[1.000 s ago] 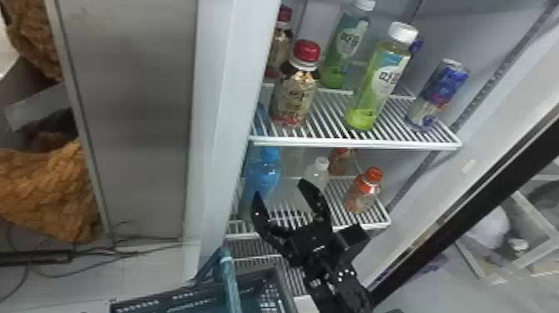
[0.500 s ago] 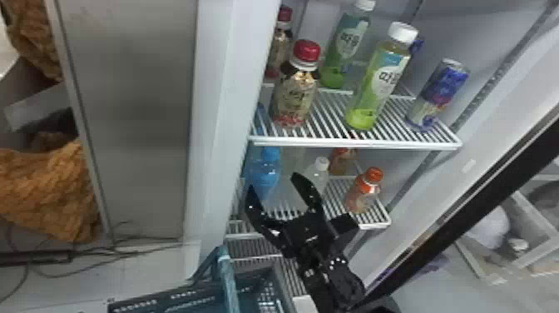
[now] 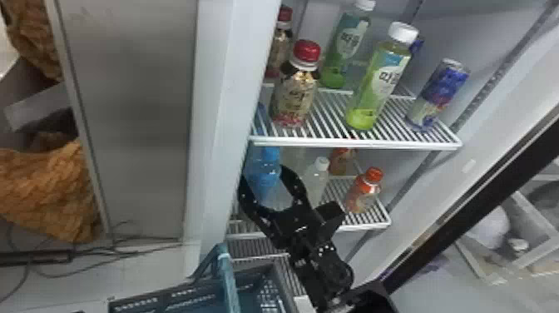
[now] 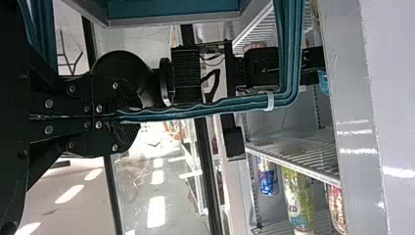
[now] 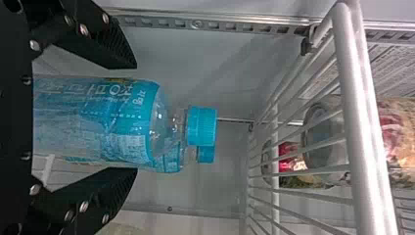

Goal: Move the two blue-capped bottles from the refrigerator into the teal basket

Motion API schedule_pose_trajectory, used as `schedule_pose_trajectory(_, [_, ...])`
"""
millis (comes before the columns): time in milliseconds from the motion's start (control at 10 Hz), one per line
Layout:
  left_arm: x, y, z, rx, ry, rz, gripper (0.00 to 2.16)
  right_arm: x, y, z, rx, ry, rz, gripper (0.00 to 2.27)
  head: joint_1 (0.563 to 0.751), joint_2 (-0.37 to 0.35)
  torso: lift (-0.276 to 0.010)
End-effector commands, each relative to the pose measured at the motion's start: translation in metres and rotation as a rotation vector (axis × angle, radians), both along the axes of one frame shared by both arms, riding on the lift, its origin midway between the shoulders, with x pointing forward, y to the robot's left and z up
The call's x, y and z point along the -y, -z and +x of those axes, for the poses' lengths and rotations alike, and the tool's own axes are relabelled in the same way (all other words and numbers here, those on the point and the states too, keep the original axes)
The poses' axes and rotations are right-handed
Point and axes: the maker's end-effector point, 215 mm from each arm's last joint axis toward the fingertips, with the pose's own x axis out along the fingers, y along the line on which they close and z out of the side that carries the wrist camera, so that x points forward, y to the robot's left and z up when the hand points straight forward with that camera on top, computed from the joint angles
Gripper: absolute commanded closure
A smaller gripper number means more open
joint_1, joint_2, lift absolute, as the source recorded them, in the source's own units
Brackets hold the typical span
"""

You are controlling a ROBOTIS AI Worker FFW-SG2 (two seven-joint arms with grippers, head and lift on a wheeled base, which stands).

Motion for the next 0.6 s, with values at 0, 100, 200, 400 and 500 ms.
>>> schedule_pose_trajectory(0, [0.0, 0.0, -0.001, -0.003, 0.001, -0.001, 1.16, 0.0, 0.001, -0.001, -0.006, 0.001, 0.002, 0.63, 0.695, -0.35, -0.163])
schedule_pose_trajectory(100, [0.0, 0.0, 0.0, -0.002, -0.001, -0.001, 1.16, 0.003, -0.001, -0.003, -0.003, 0.005, 0.007, 0.64, 0.695, -0.35, -0.163])
schedule_pose_trajectory(200, [0.0, 0.0, 0.0, -0.001, -0.005, -0.002, 1.16, 0.006, -0.004, -0.007, 0.0, 0.01, 0.008, 0.64, 0.695, -0.35, -0.163])
schedule_pose_trajectory(400, [-0.001, 0.0, 0.001, 0.0, -0.006, -0.003, 1.16, 0.018, -0.012, -0.016, 0.013, 0.031, 0.013, 0.64, 0.695, -0.35, -0.163])
schedule_pose_trajectory(500, [-0.001, -0.001, 0.002, 0.0, -0.008, -0.005, 1.16, 0.022, -0.017, -0.022, 0.023, 0.038, 0.013, 0.64, 0.695, -0.35, -0.163])
